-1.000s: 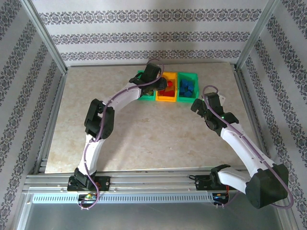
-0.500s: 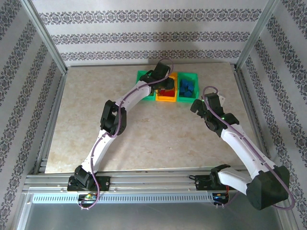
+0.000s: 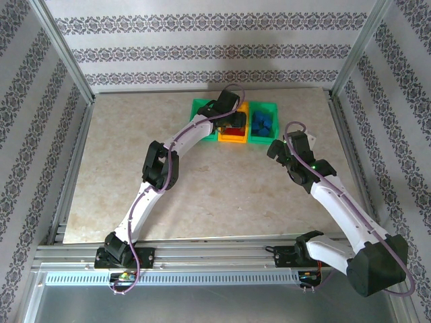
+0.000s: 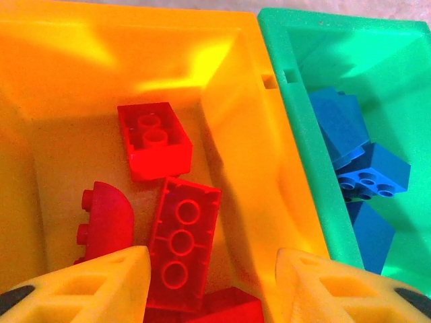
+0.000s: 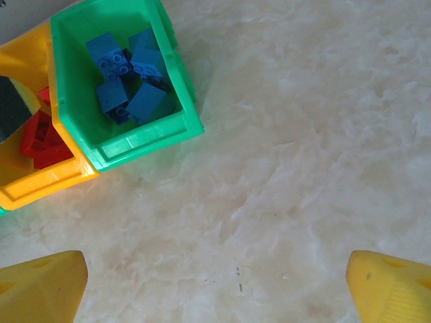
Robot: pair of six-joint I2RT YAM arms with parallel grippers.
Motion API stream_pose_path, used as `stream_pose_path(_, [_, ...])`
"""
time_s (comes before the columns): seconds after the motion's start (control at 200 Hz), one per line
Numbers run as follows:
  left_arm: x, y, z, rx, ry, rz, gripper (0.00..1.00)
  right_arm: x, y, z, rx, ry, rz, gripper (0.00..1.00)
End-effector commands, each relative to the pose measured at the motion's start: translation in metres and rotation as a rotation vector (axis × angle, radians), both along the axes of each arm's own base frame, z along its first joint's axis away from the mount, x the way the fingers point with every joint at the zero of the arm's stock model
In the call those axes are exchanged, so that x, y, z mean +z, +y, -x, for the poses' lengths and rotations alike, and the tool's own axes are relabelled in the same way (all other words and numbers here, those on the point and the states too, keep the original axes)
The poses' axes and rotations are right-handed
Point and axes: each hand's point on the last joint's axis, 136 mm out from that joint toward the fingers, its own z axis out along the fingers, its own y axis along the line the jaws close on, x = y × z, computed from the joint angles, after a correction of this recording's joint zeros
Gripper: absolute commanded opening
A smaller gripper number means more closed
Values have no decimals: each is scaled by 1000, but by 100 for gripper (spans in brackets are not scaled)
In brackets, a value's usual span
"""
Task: Sort the legos into containers by color
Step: Place the lego in the container.
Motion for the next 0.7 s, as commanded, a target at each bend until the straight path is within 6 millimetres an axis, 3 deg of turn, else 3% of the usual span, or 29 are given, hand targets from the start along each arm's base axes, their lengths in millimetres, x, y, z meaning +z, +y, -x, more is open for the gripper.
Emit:
stream_pose_path(0.0, [57, -5, 4, -27, -80, 26, 52, 5, -3, 3, -14, -9, 13, 98])
stream_pose_path(0.23, [114, -1, 20, -60, -136, 53, 56, 4, -4, 5, -13, -6, 21, 98])
stream_pose_path(0.43, [149, 21, 33, -33, -204, 14, 61, 4, -6, 5, -13, -12, 33, 98])
stream_pose_path(0.605, [174, 54, 51, 30, -293, -15, 75, 5, -6, 6, -5, -28, 39, 98])
stream_pose_path(0.695, [184, 80, 64, 88, -346, -34, 92, 6, -7, 7, -7, -36, 45, 98])
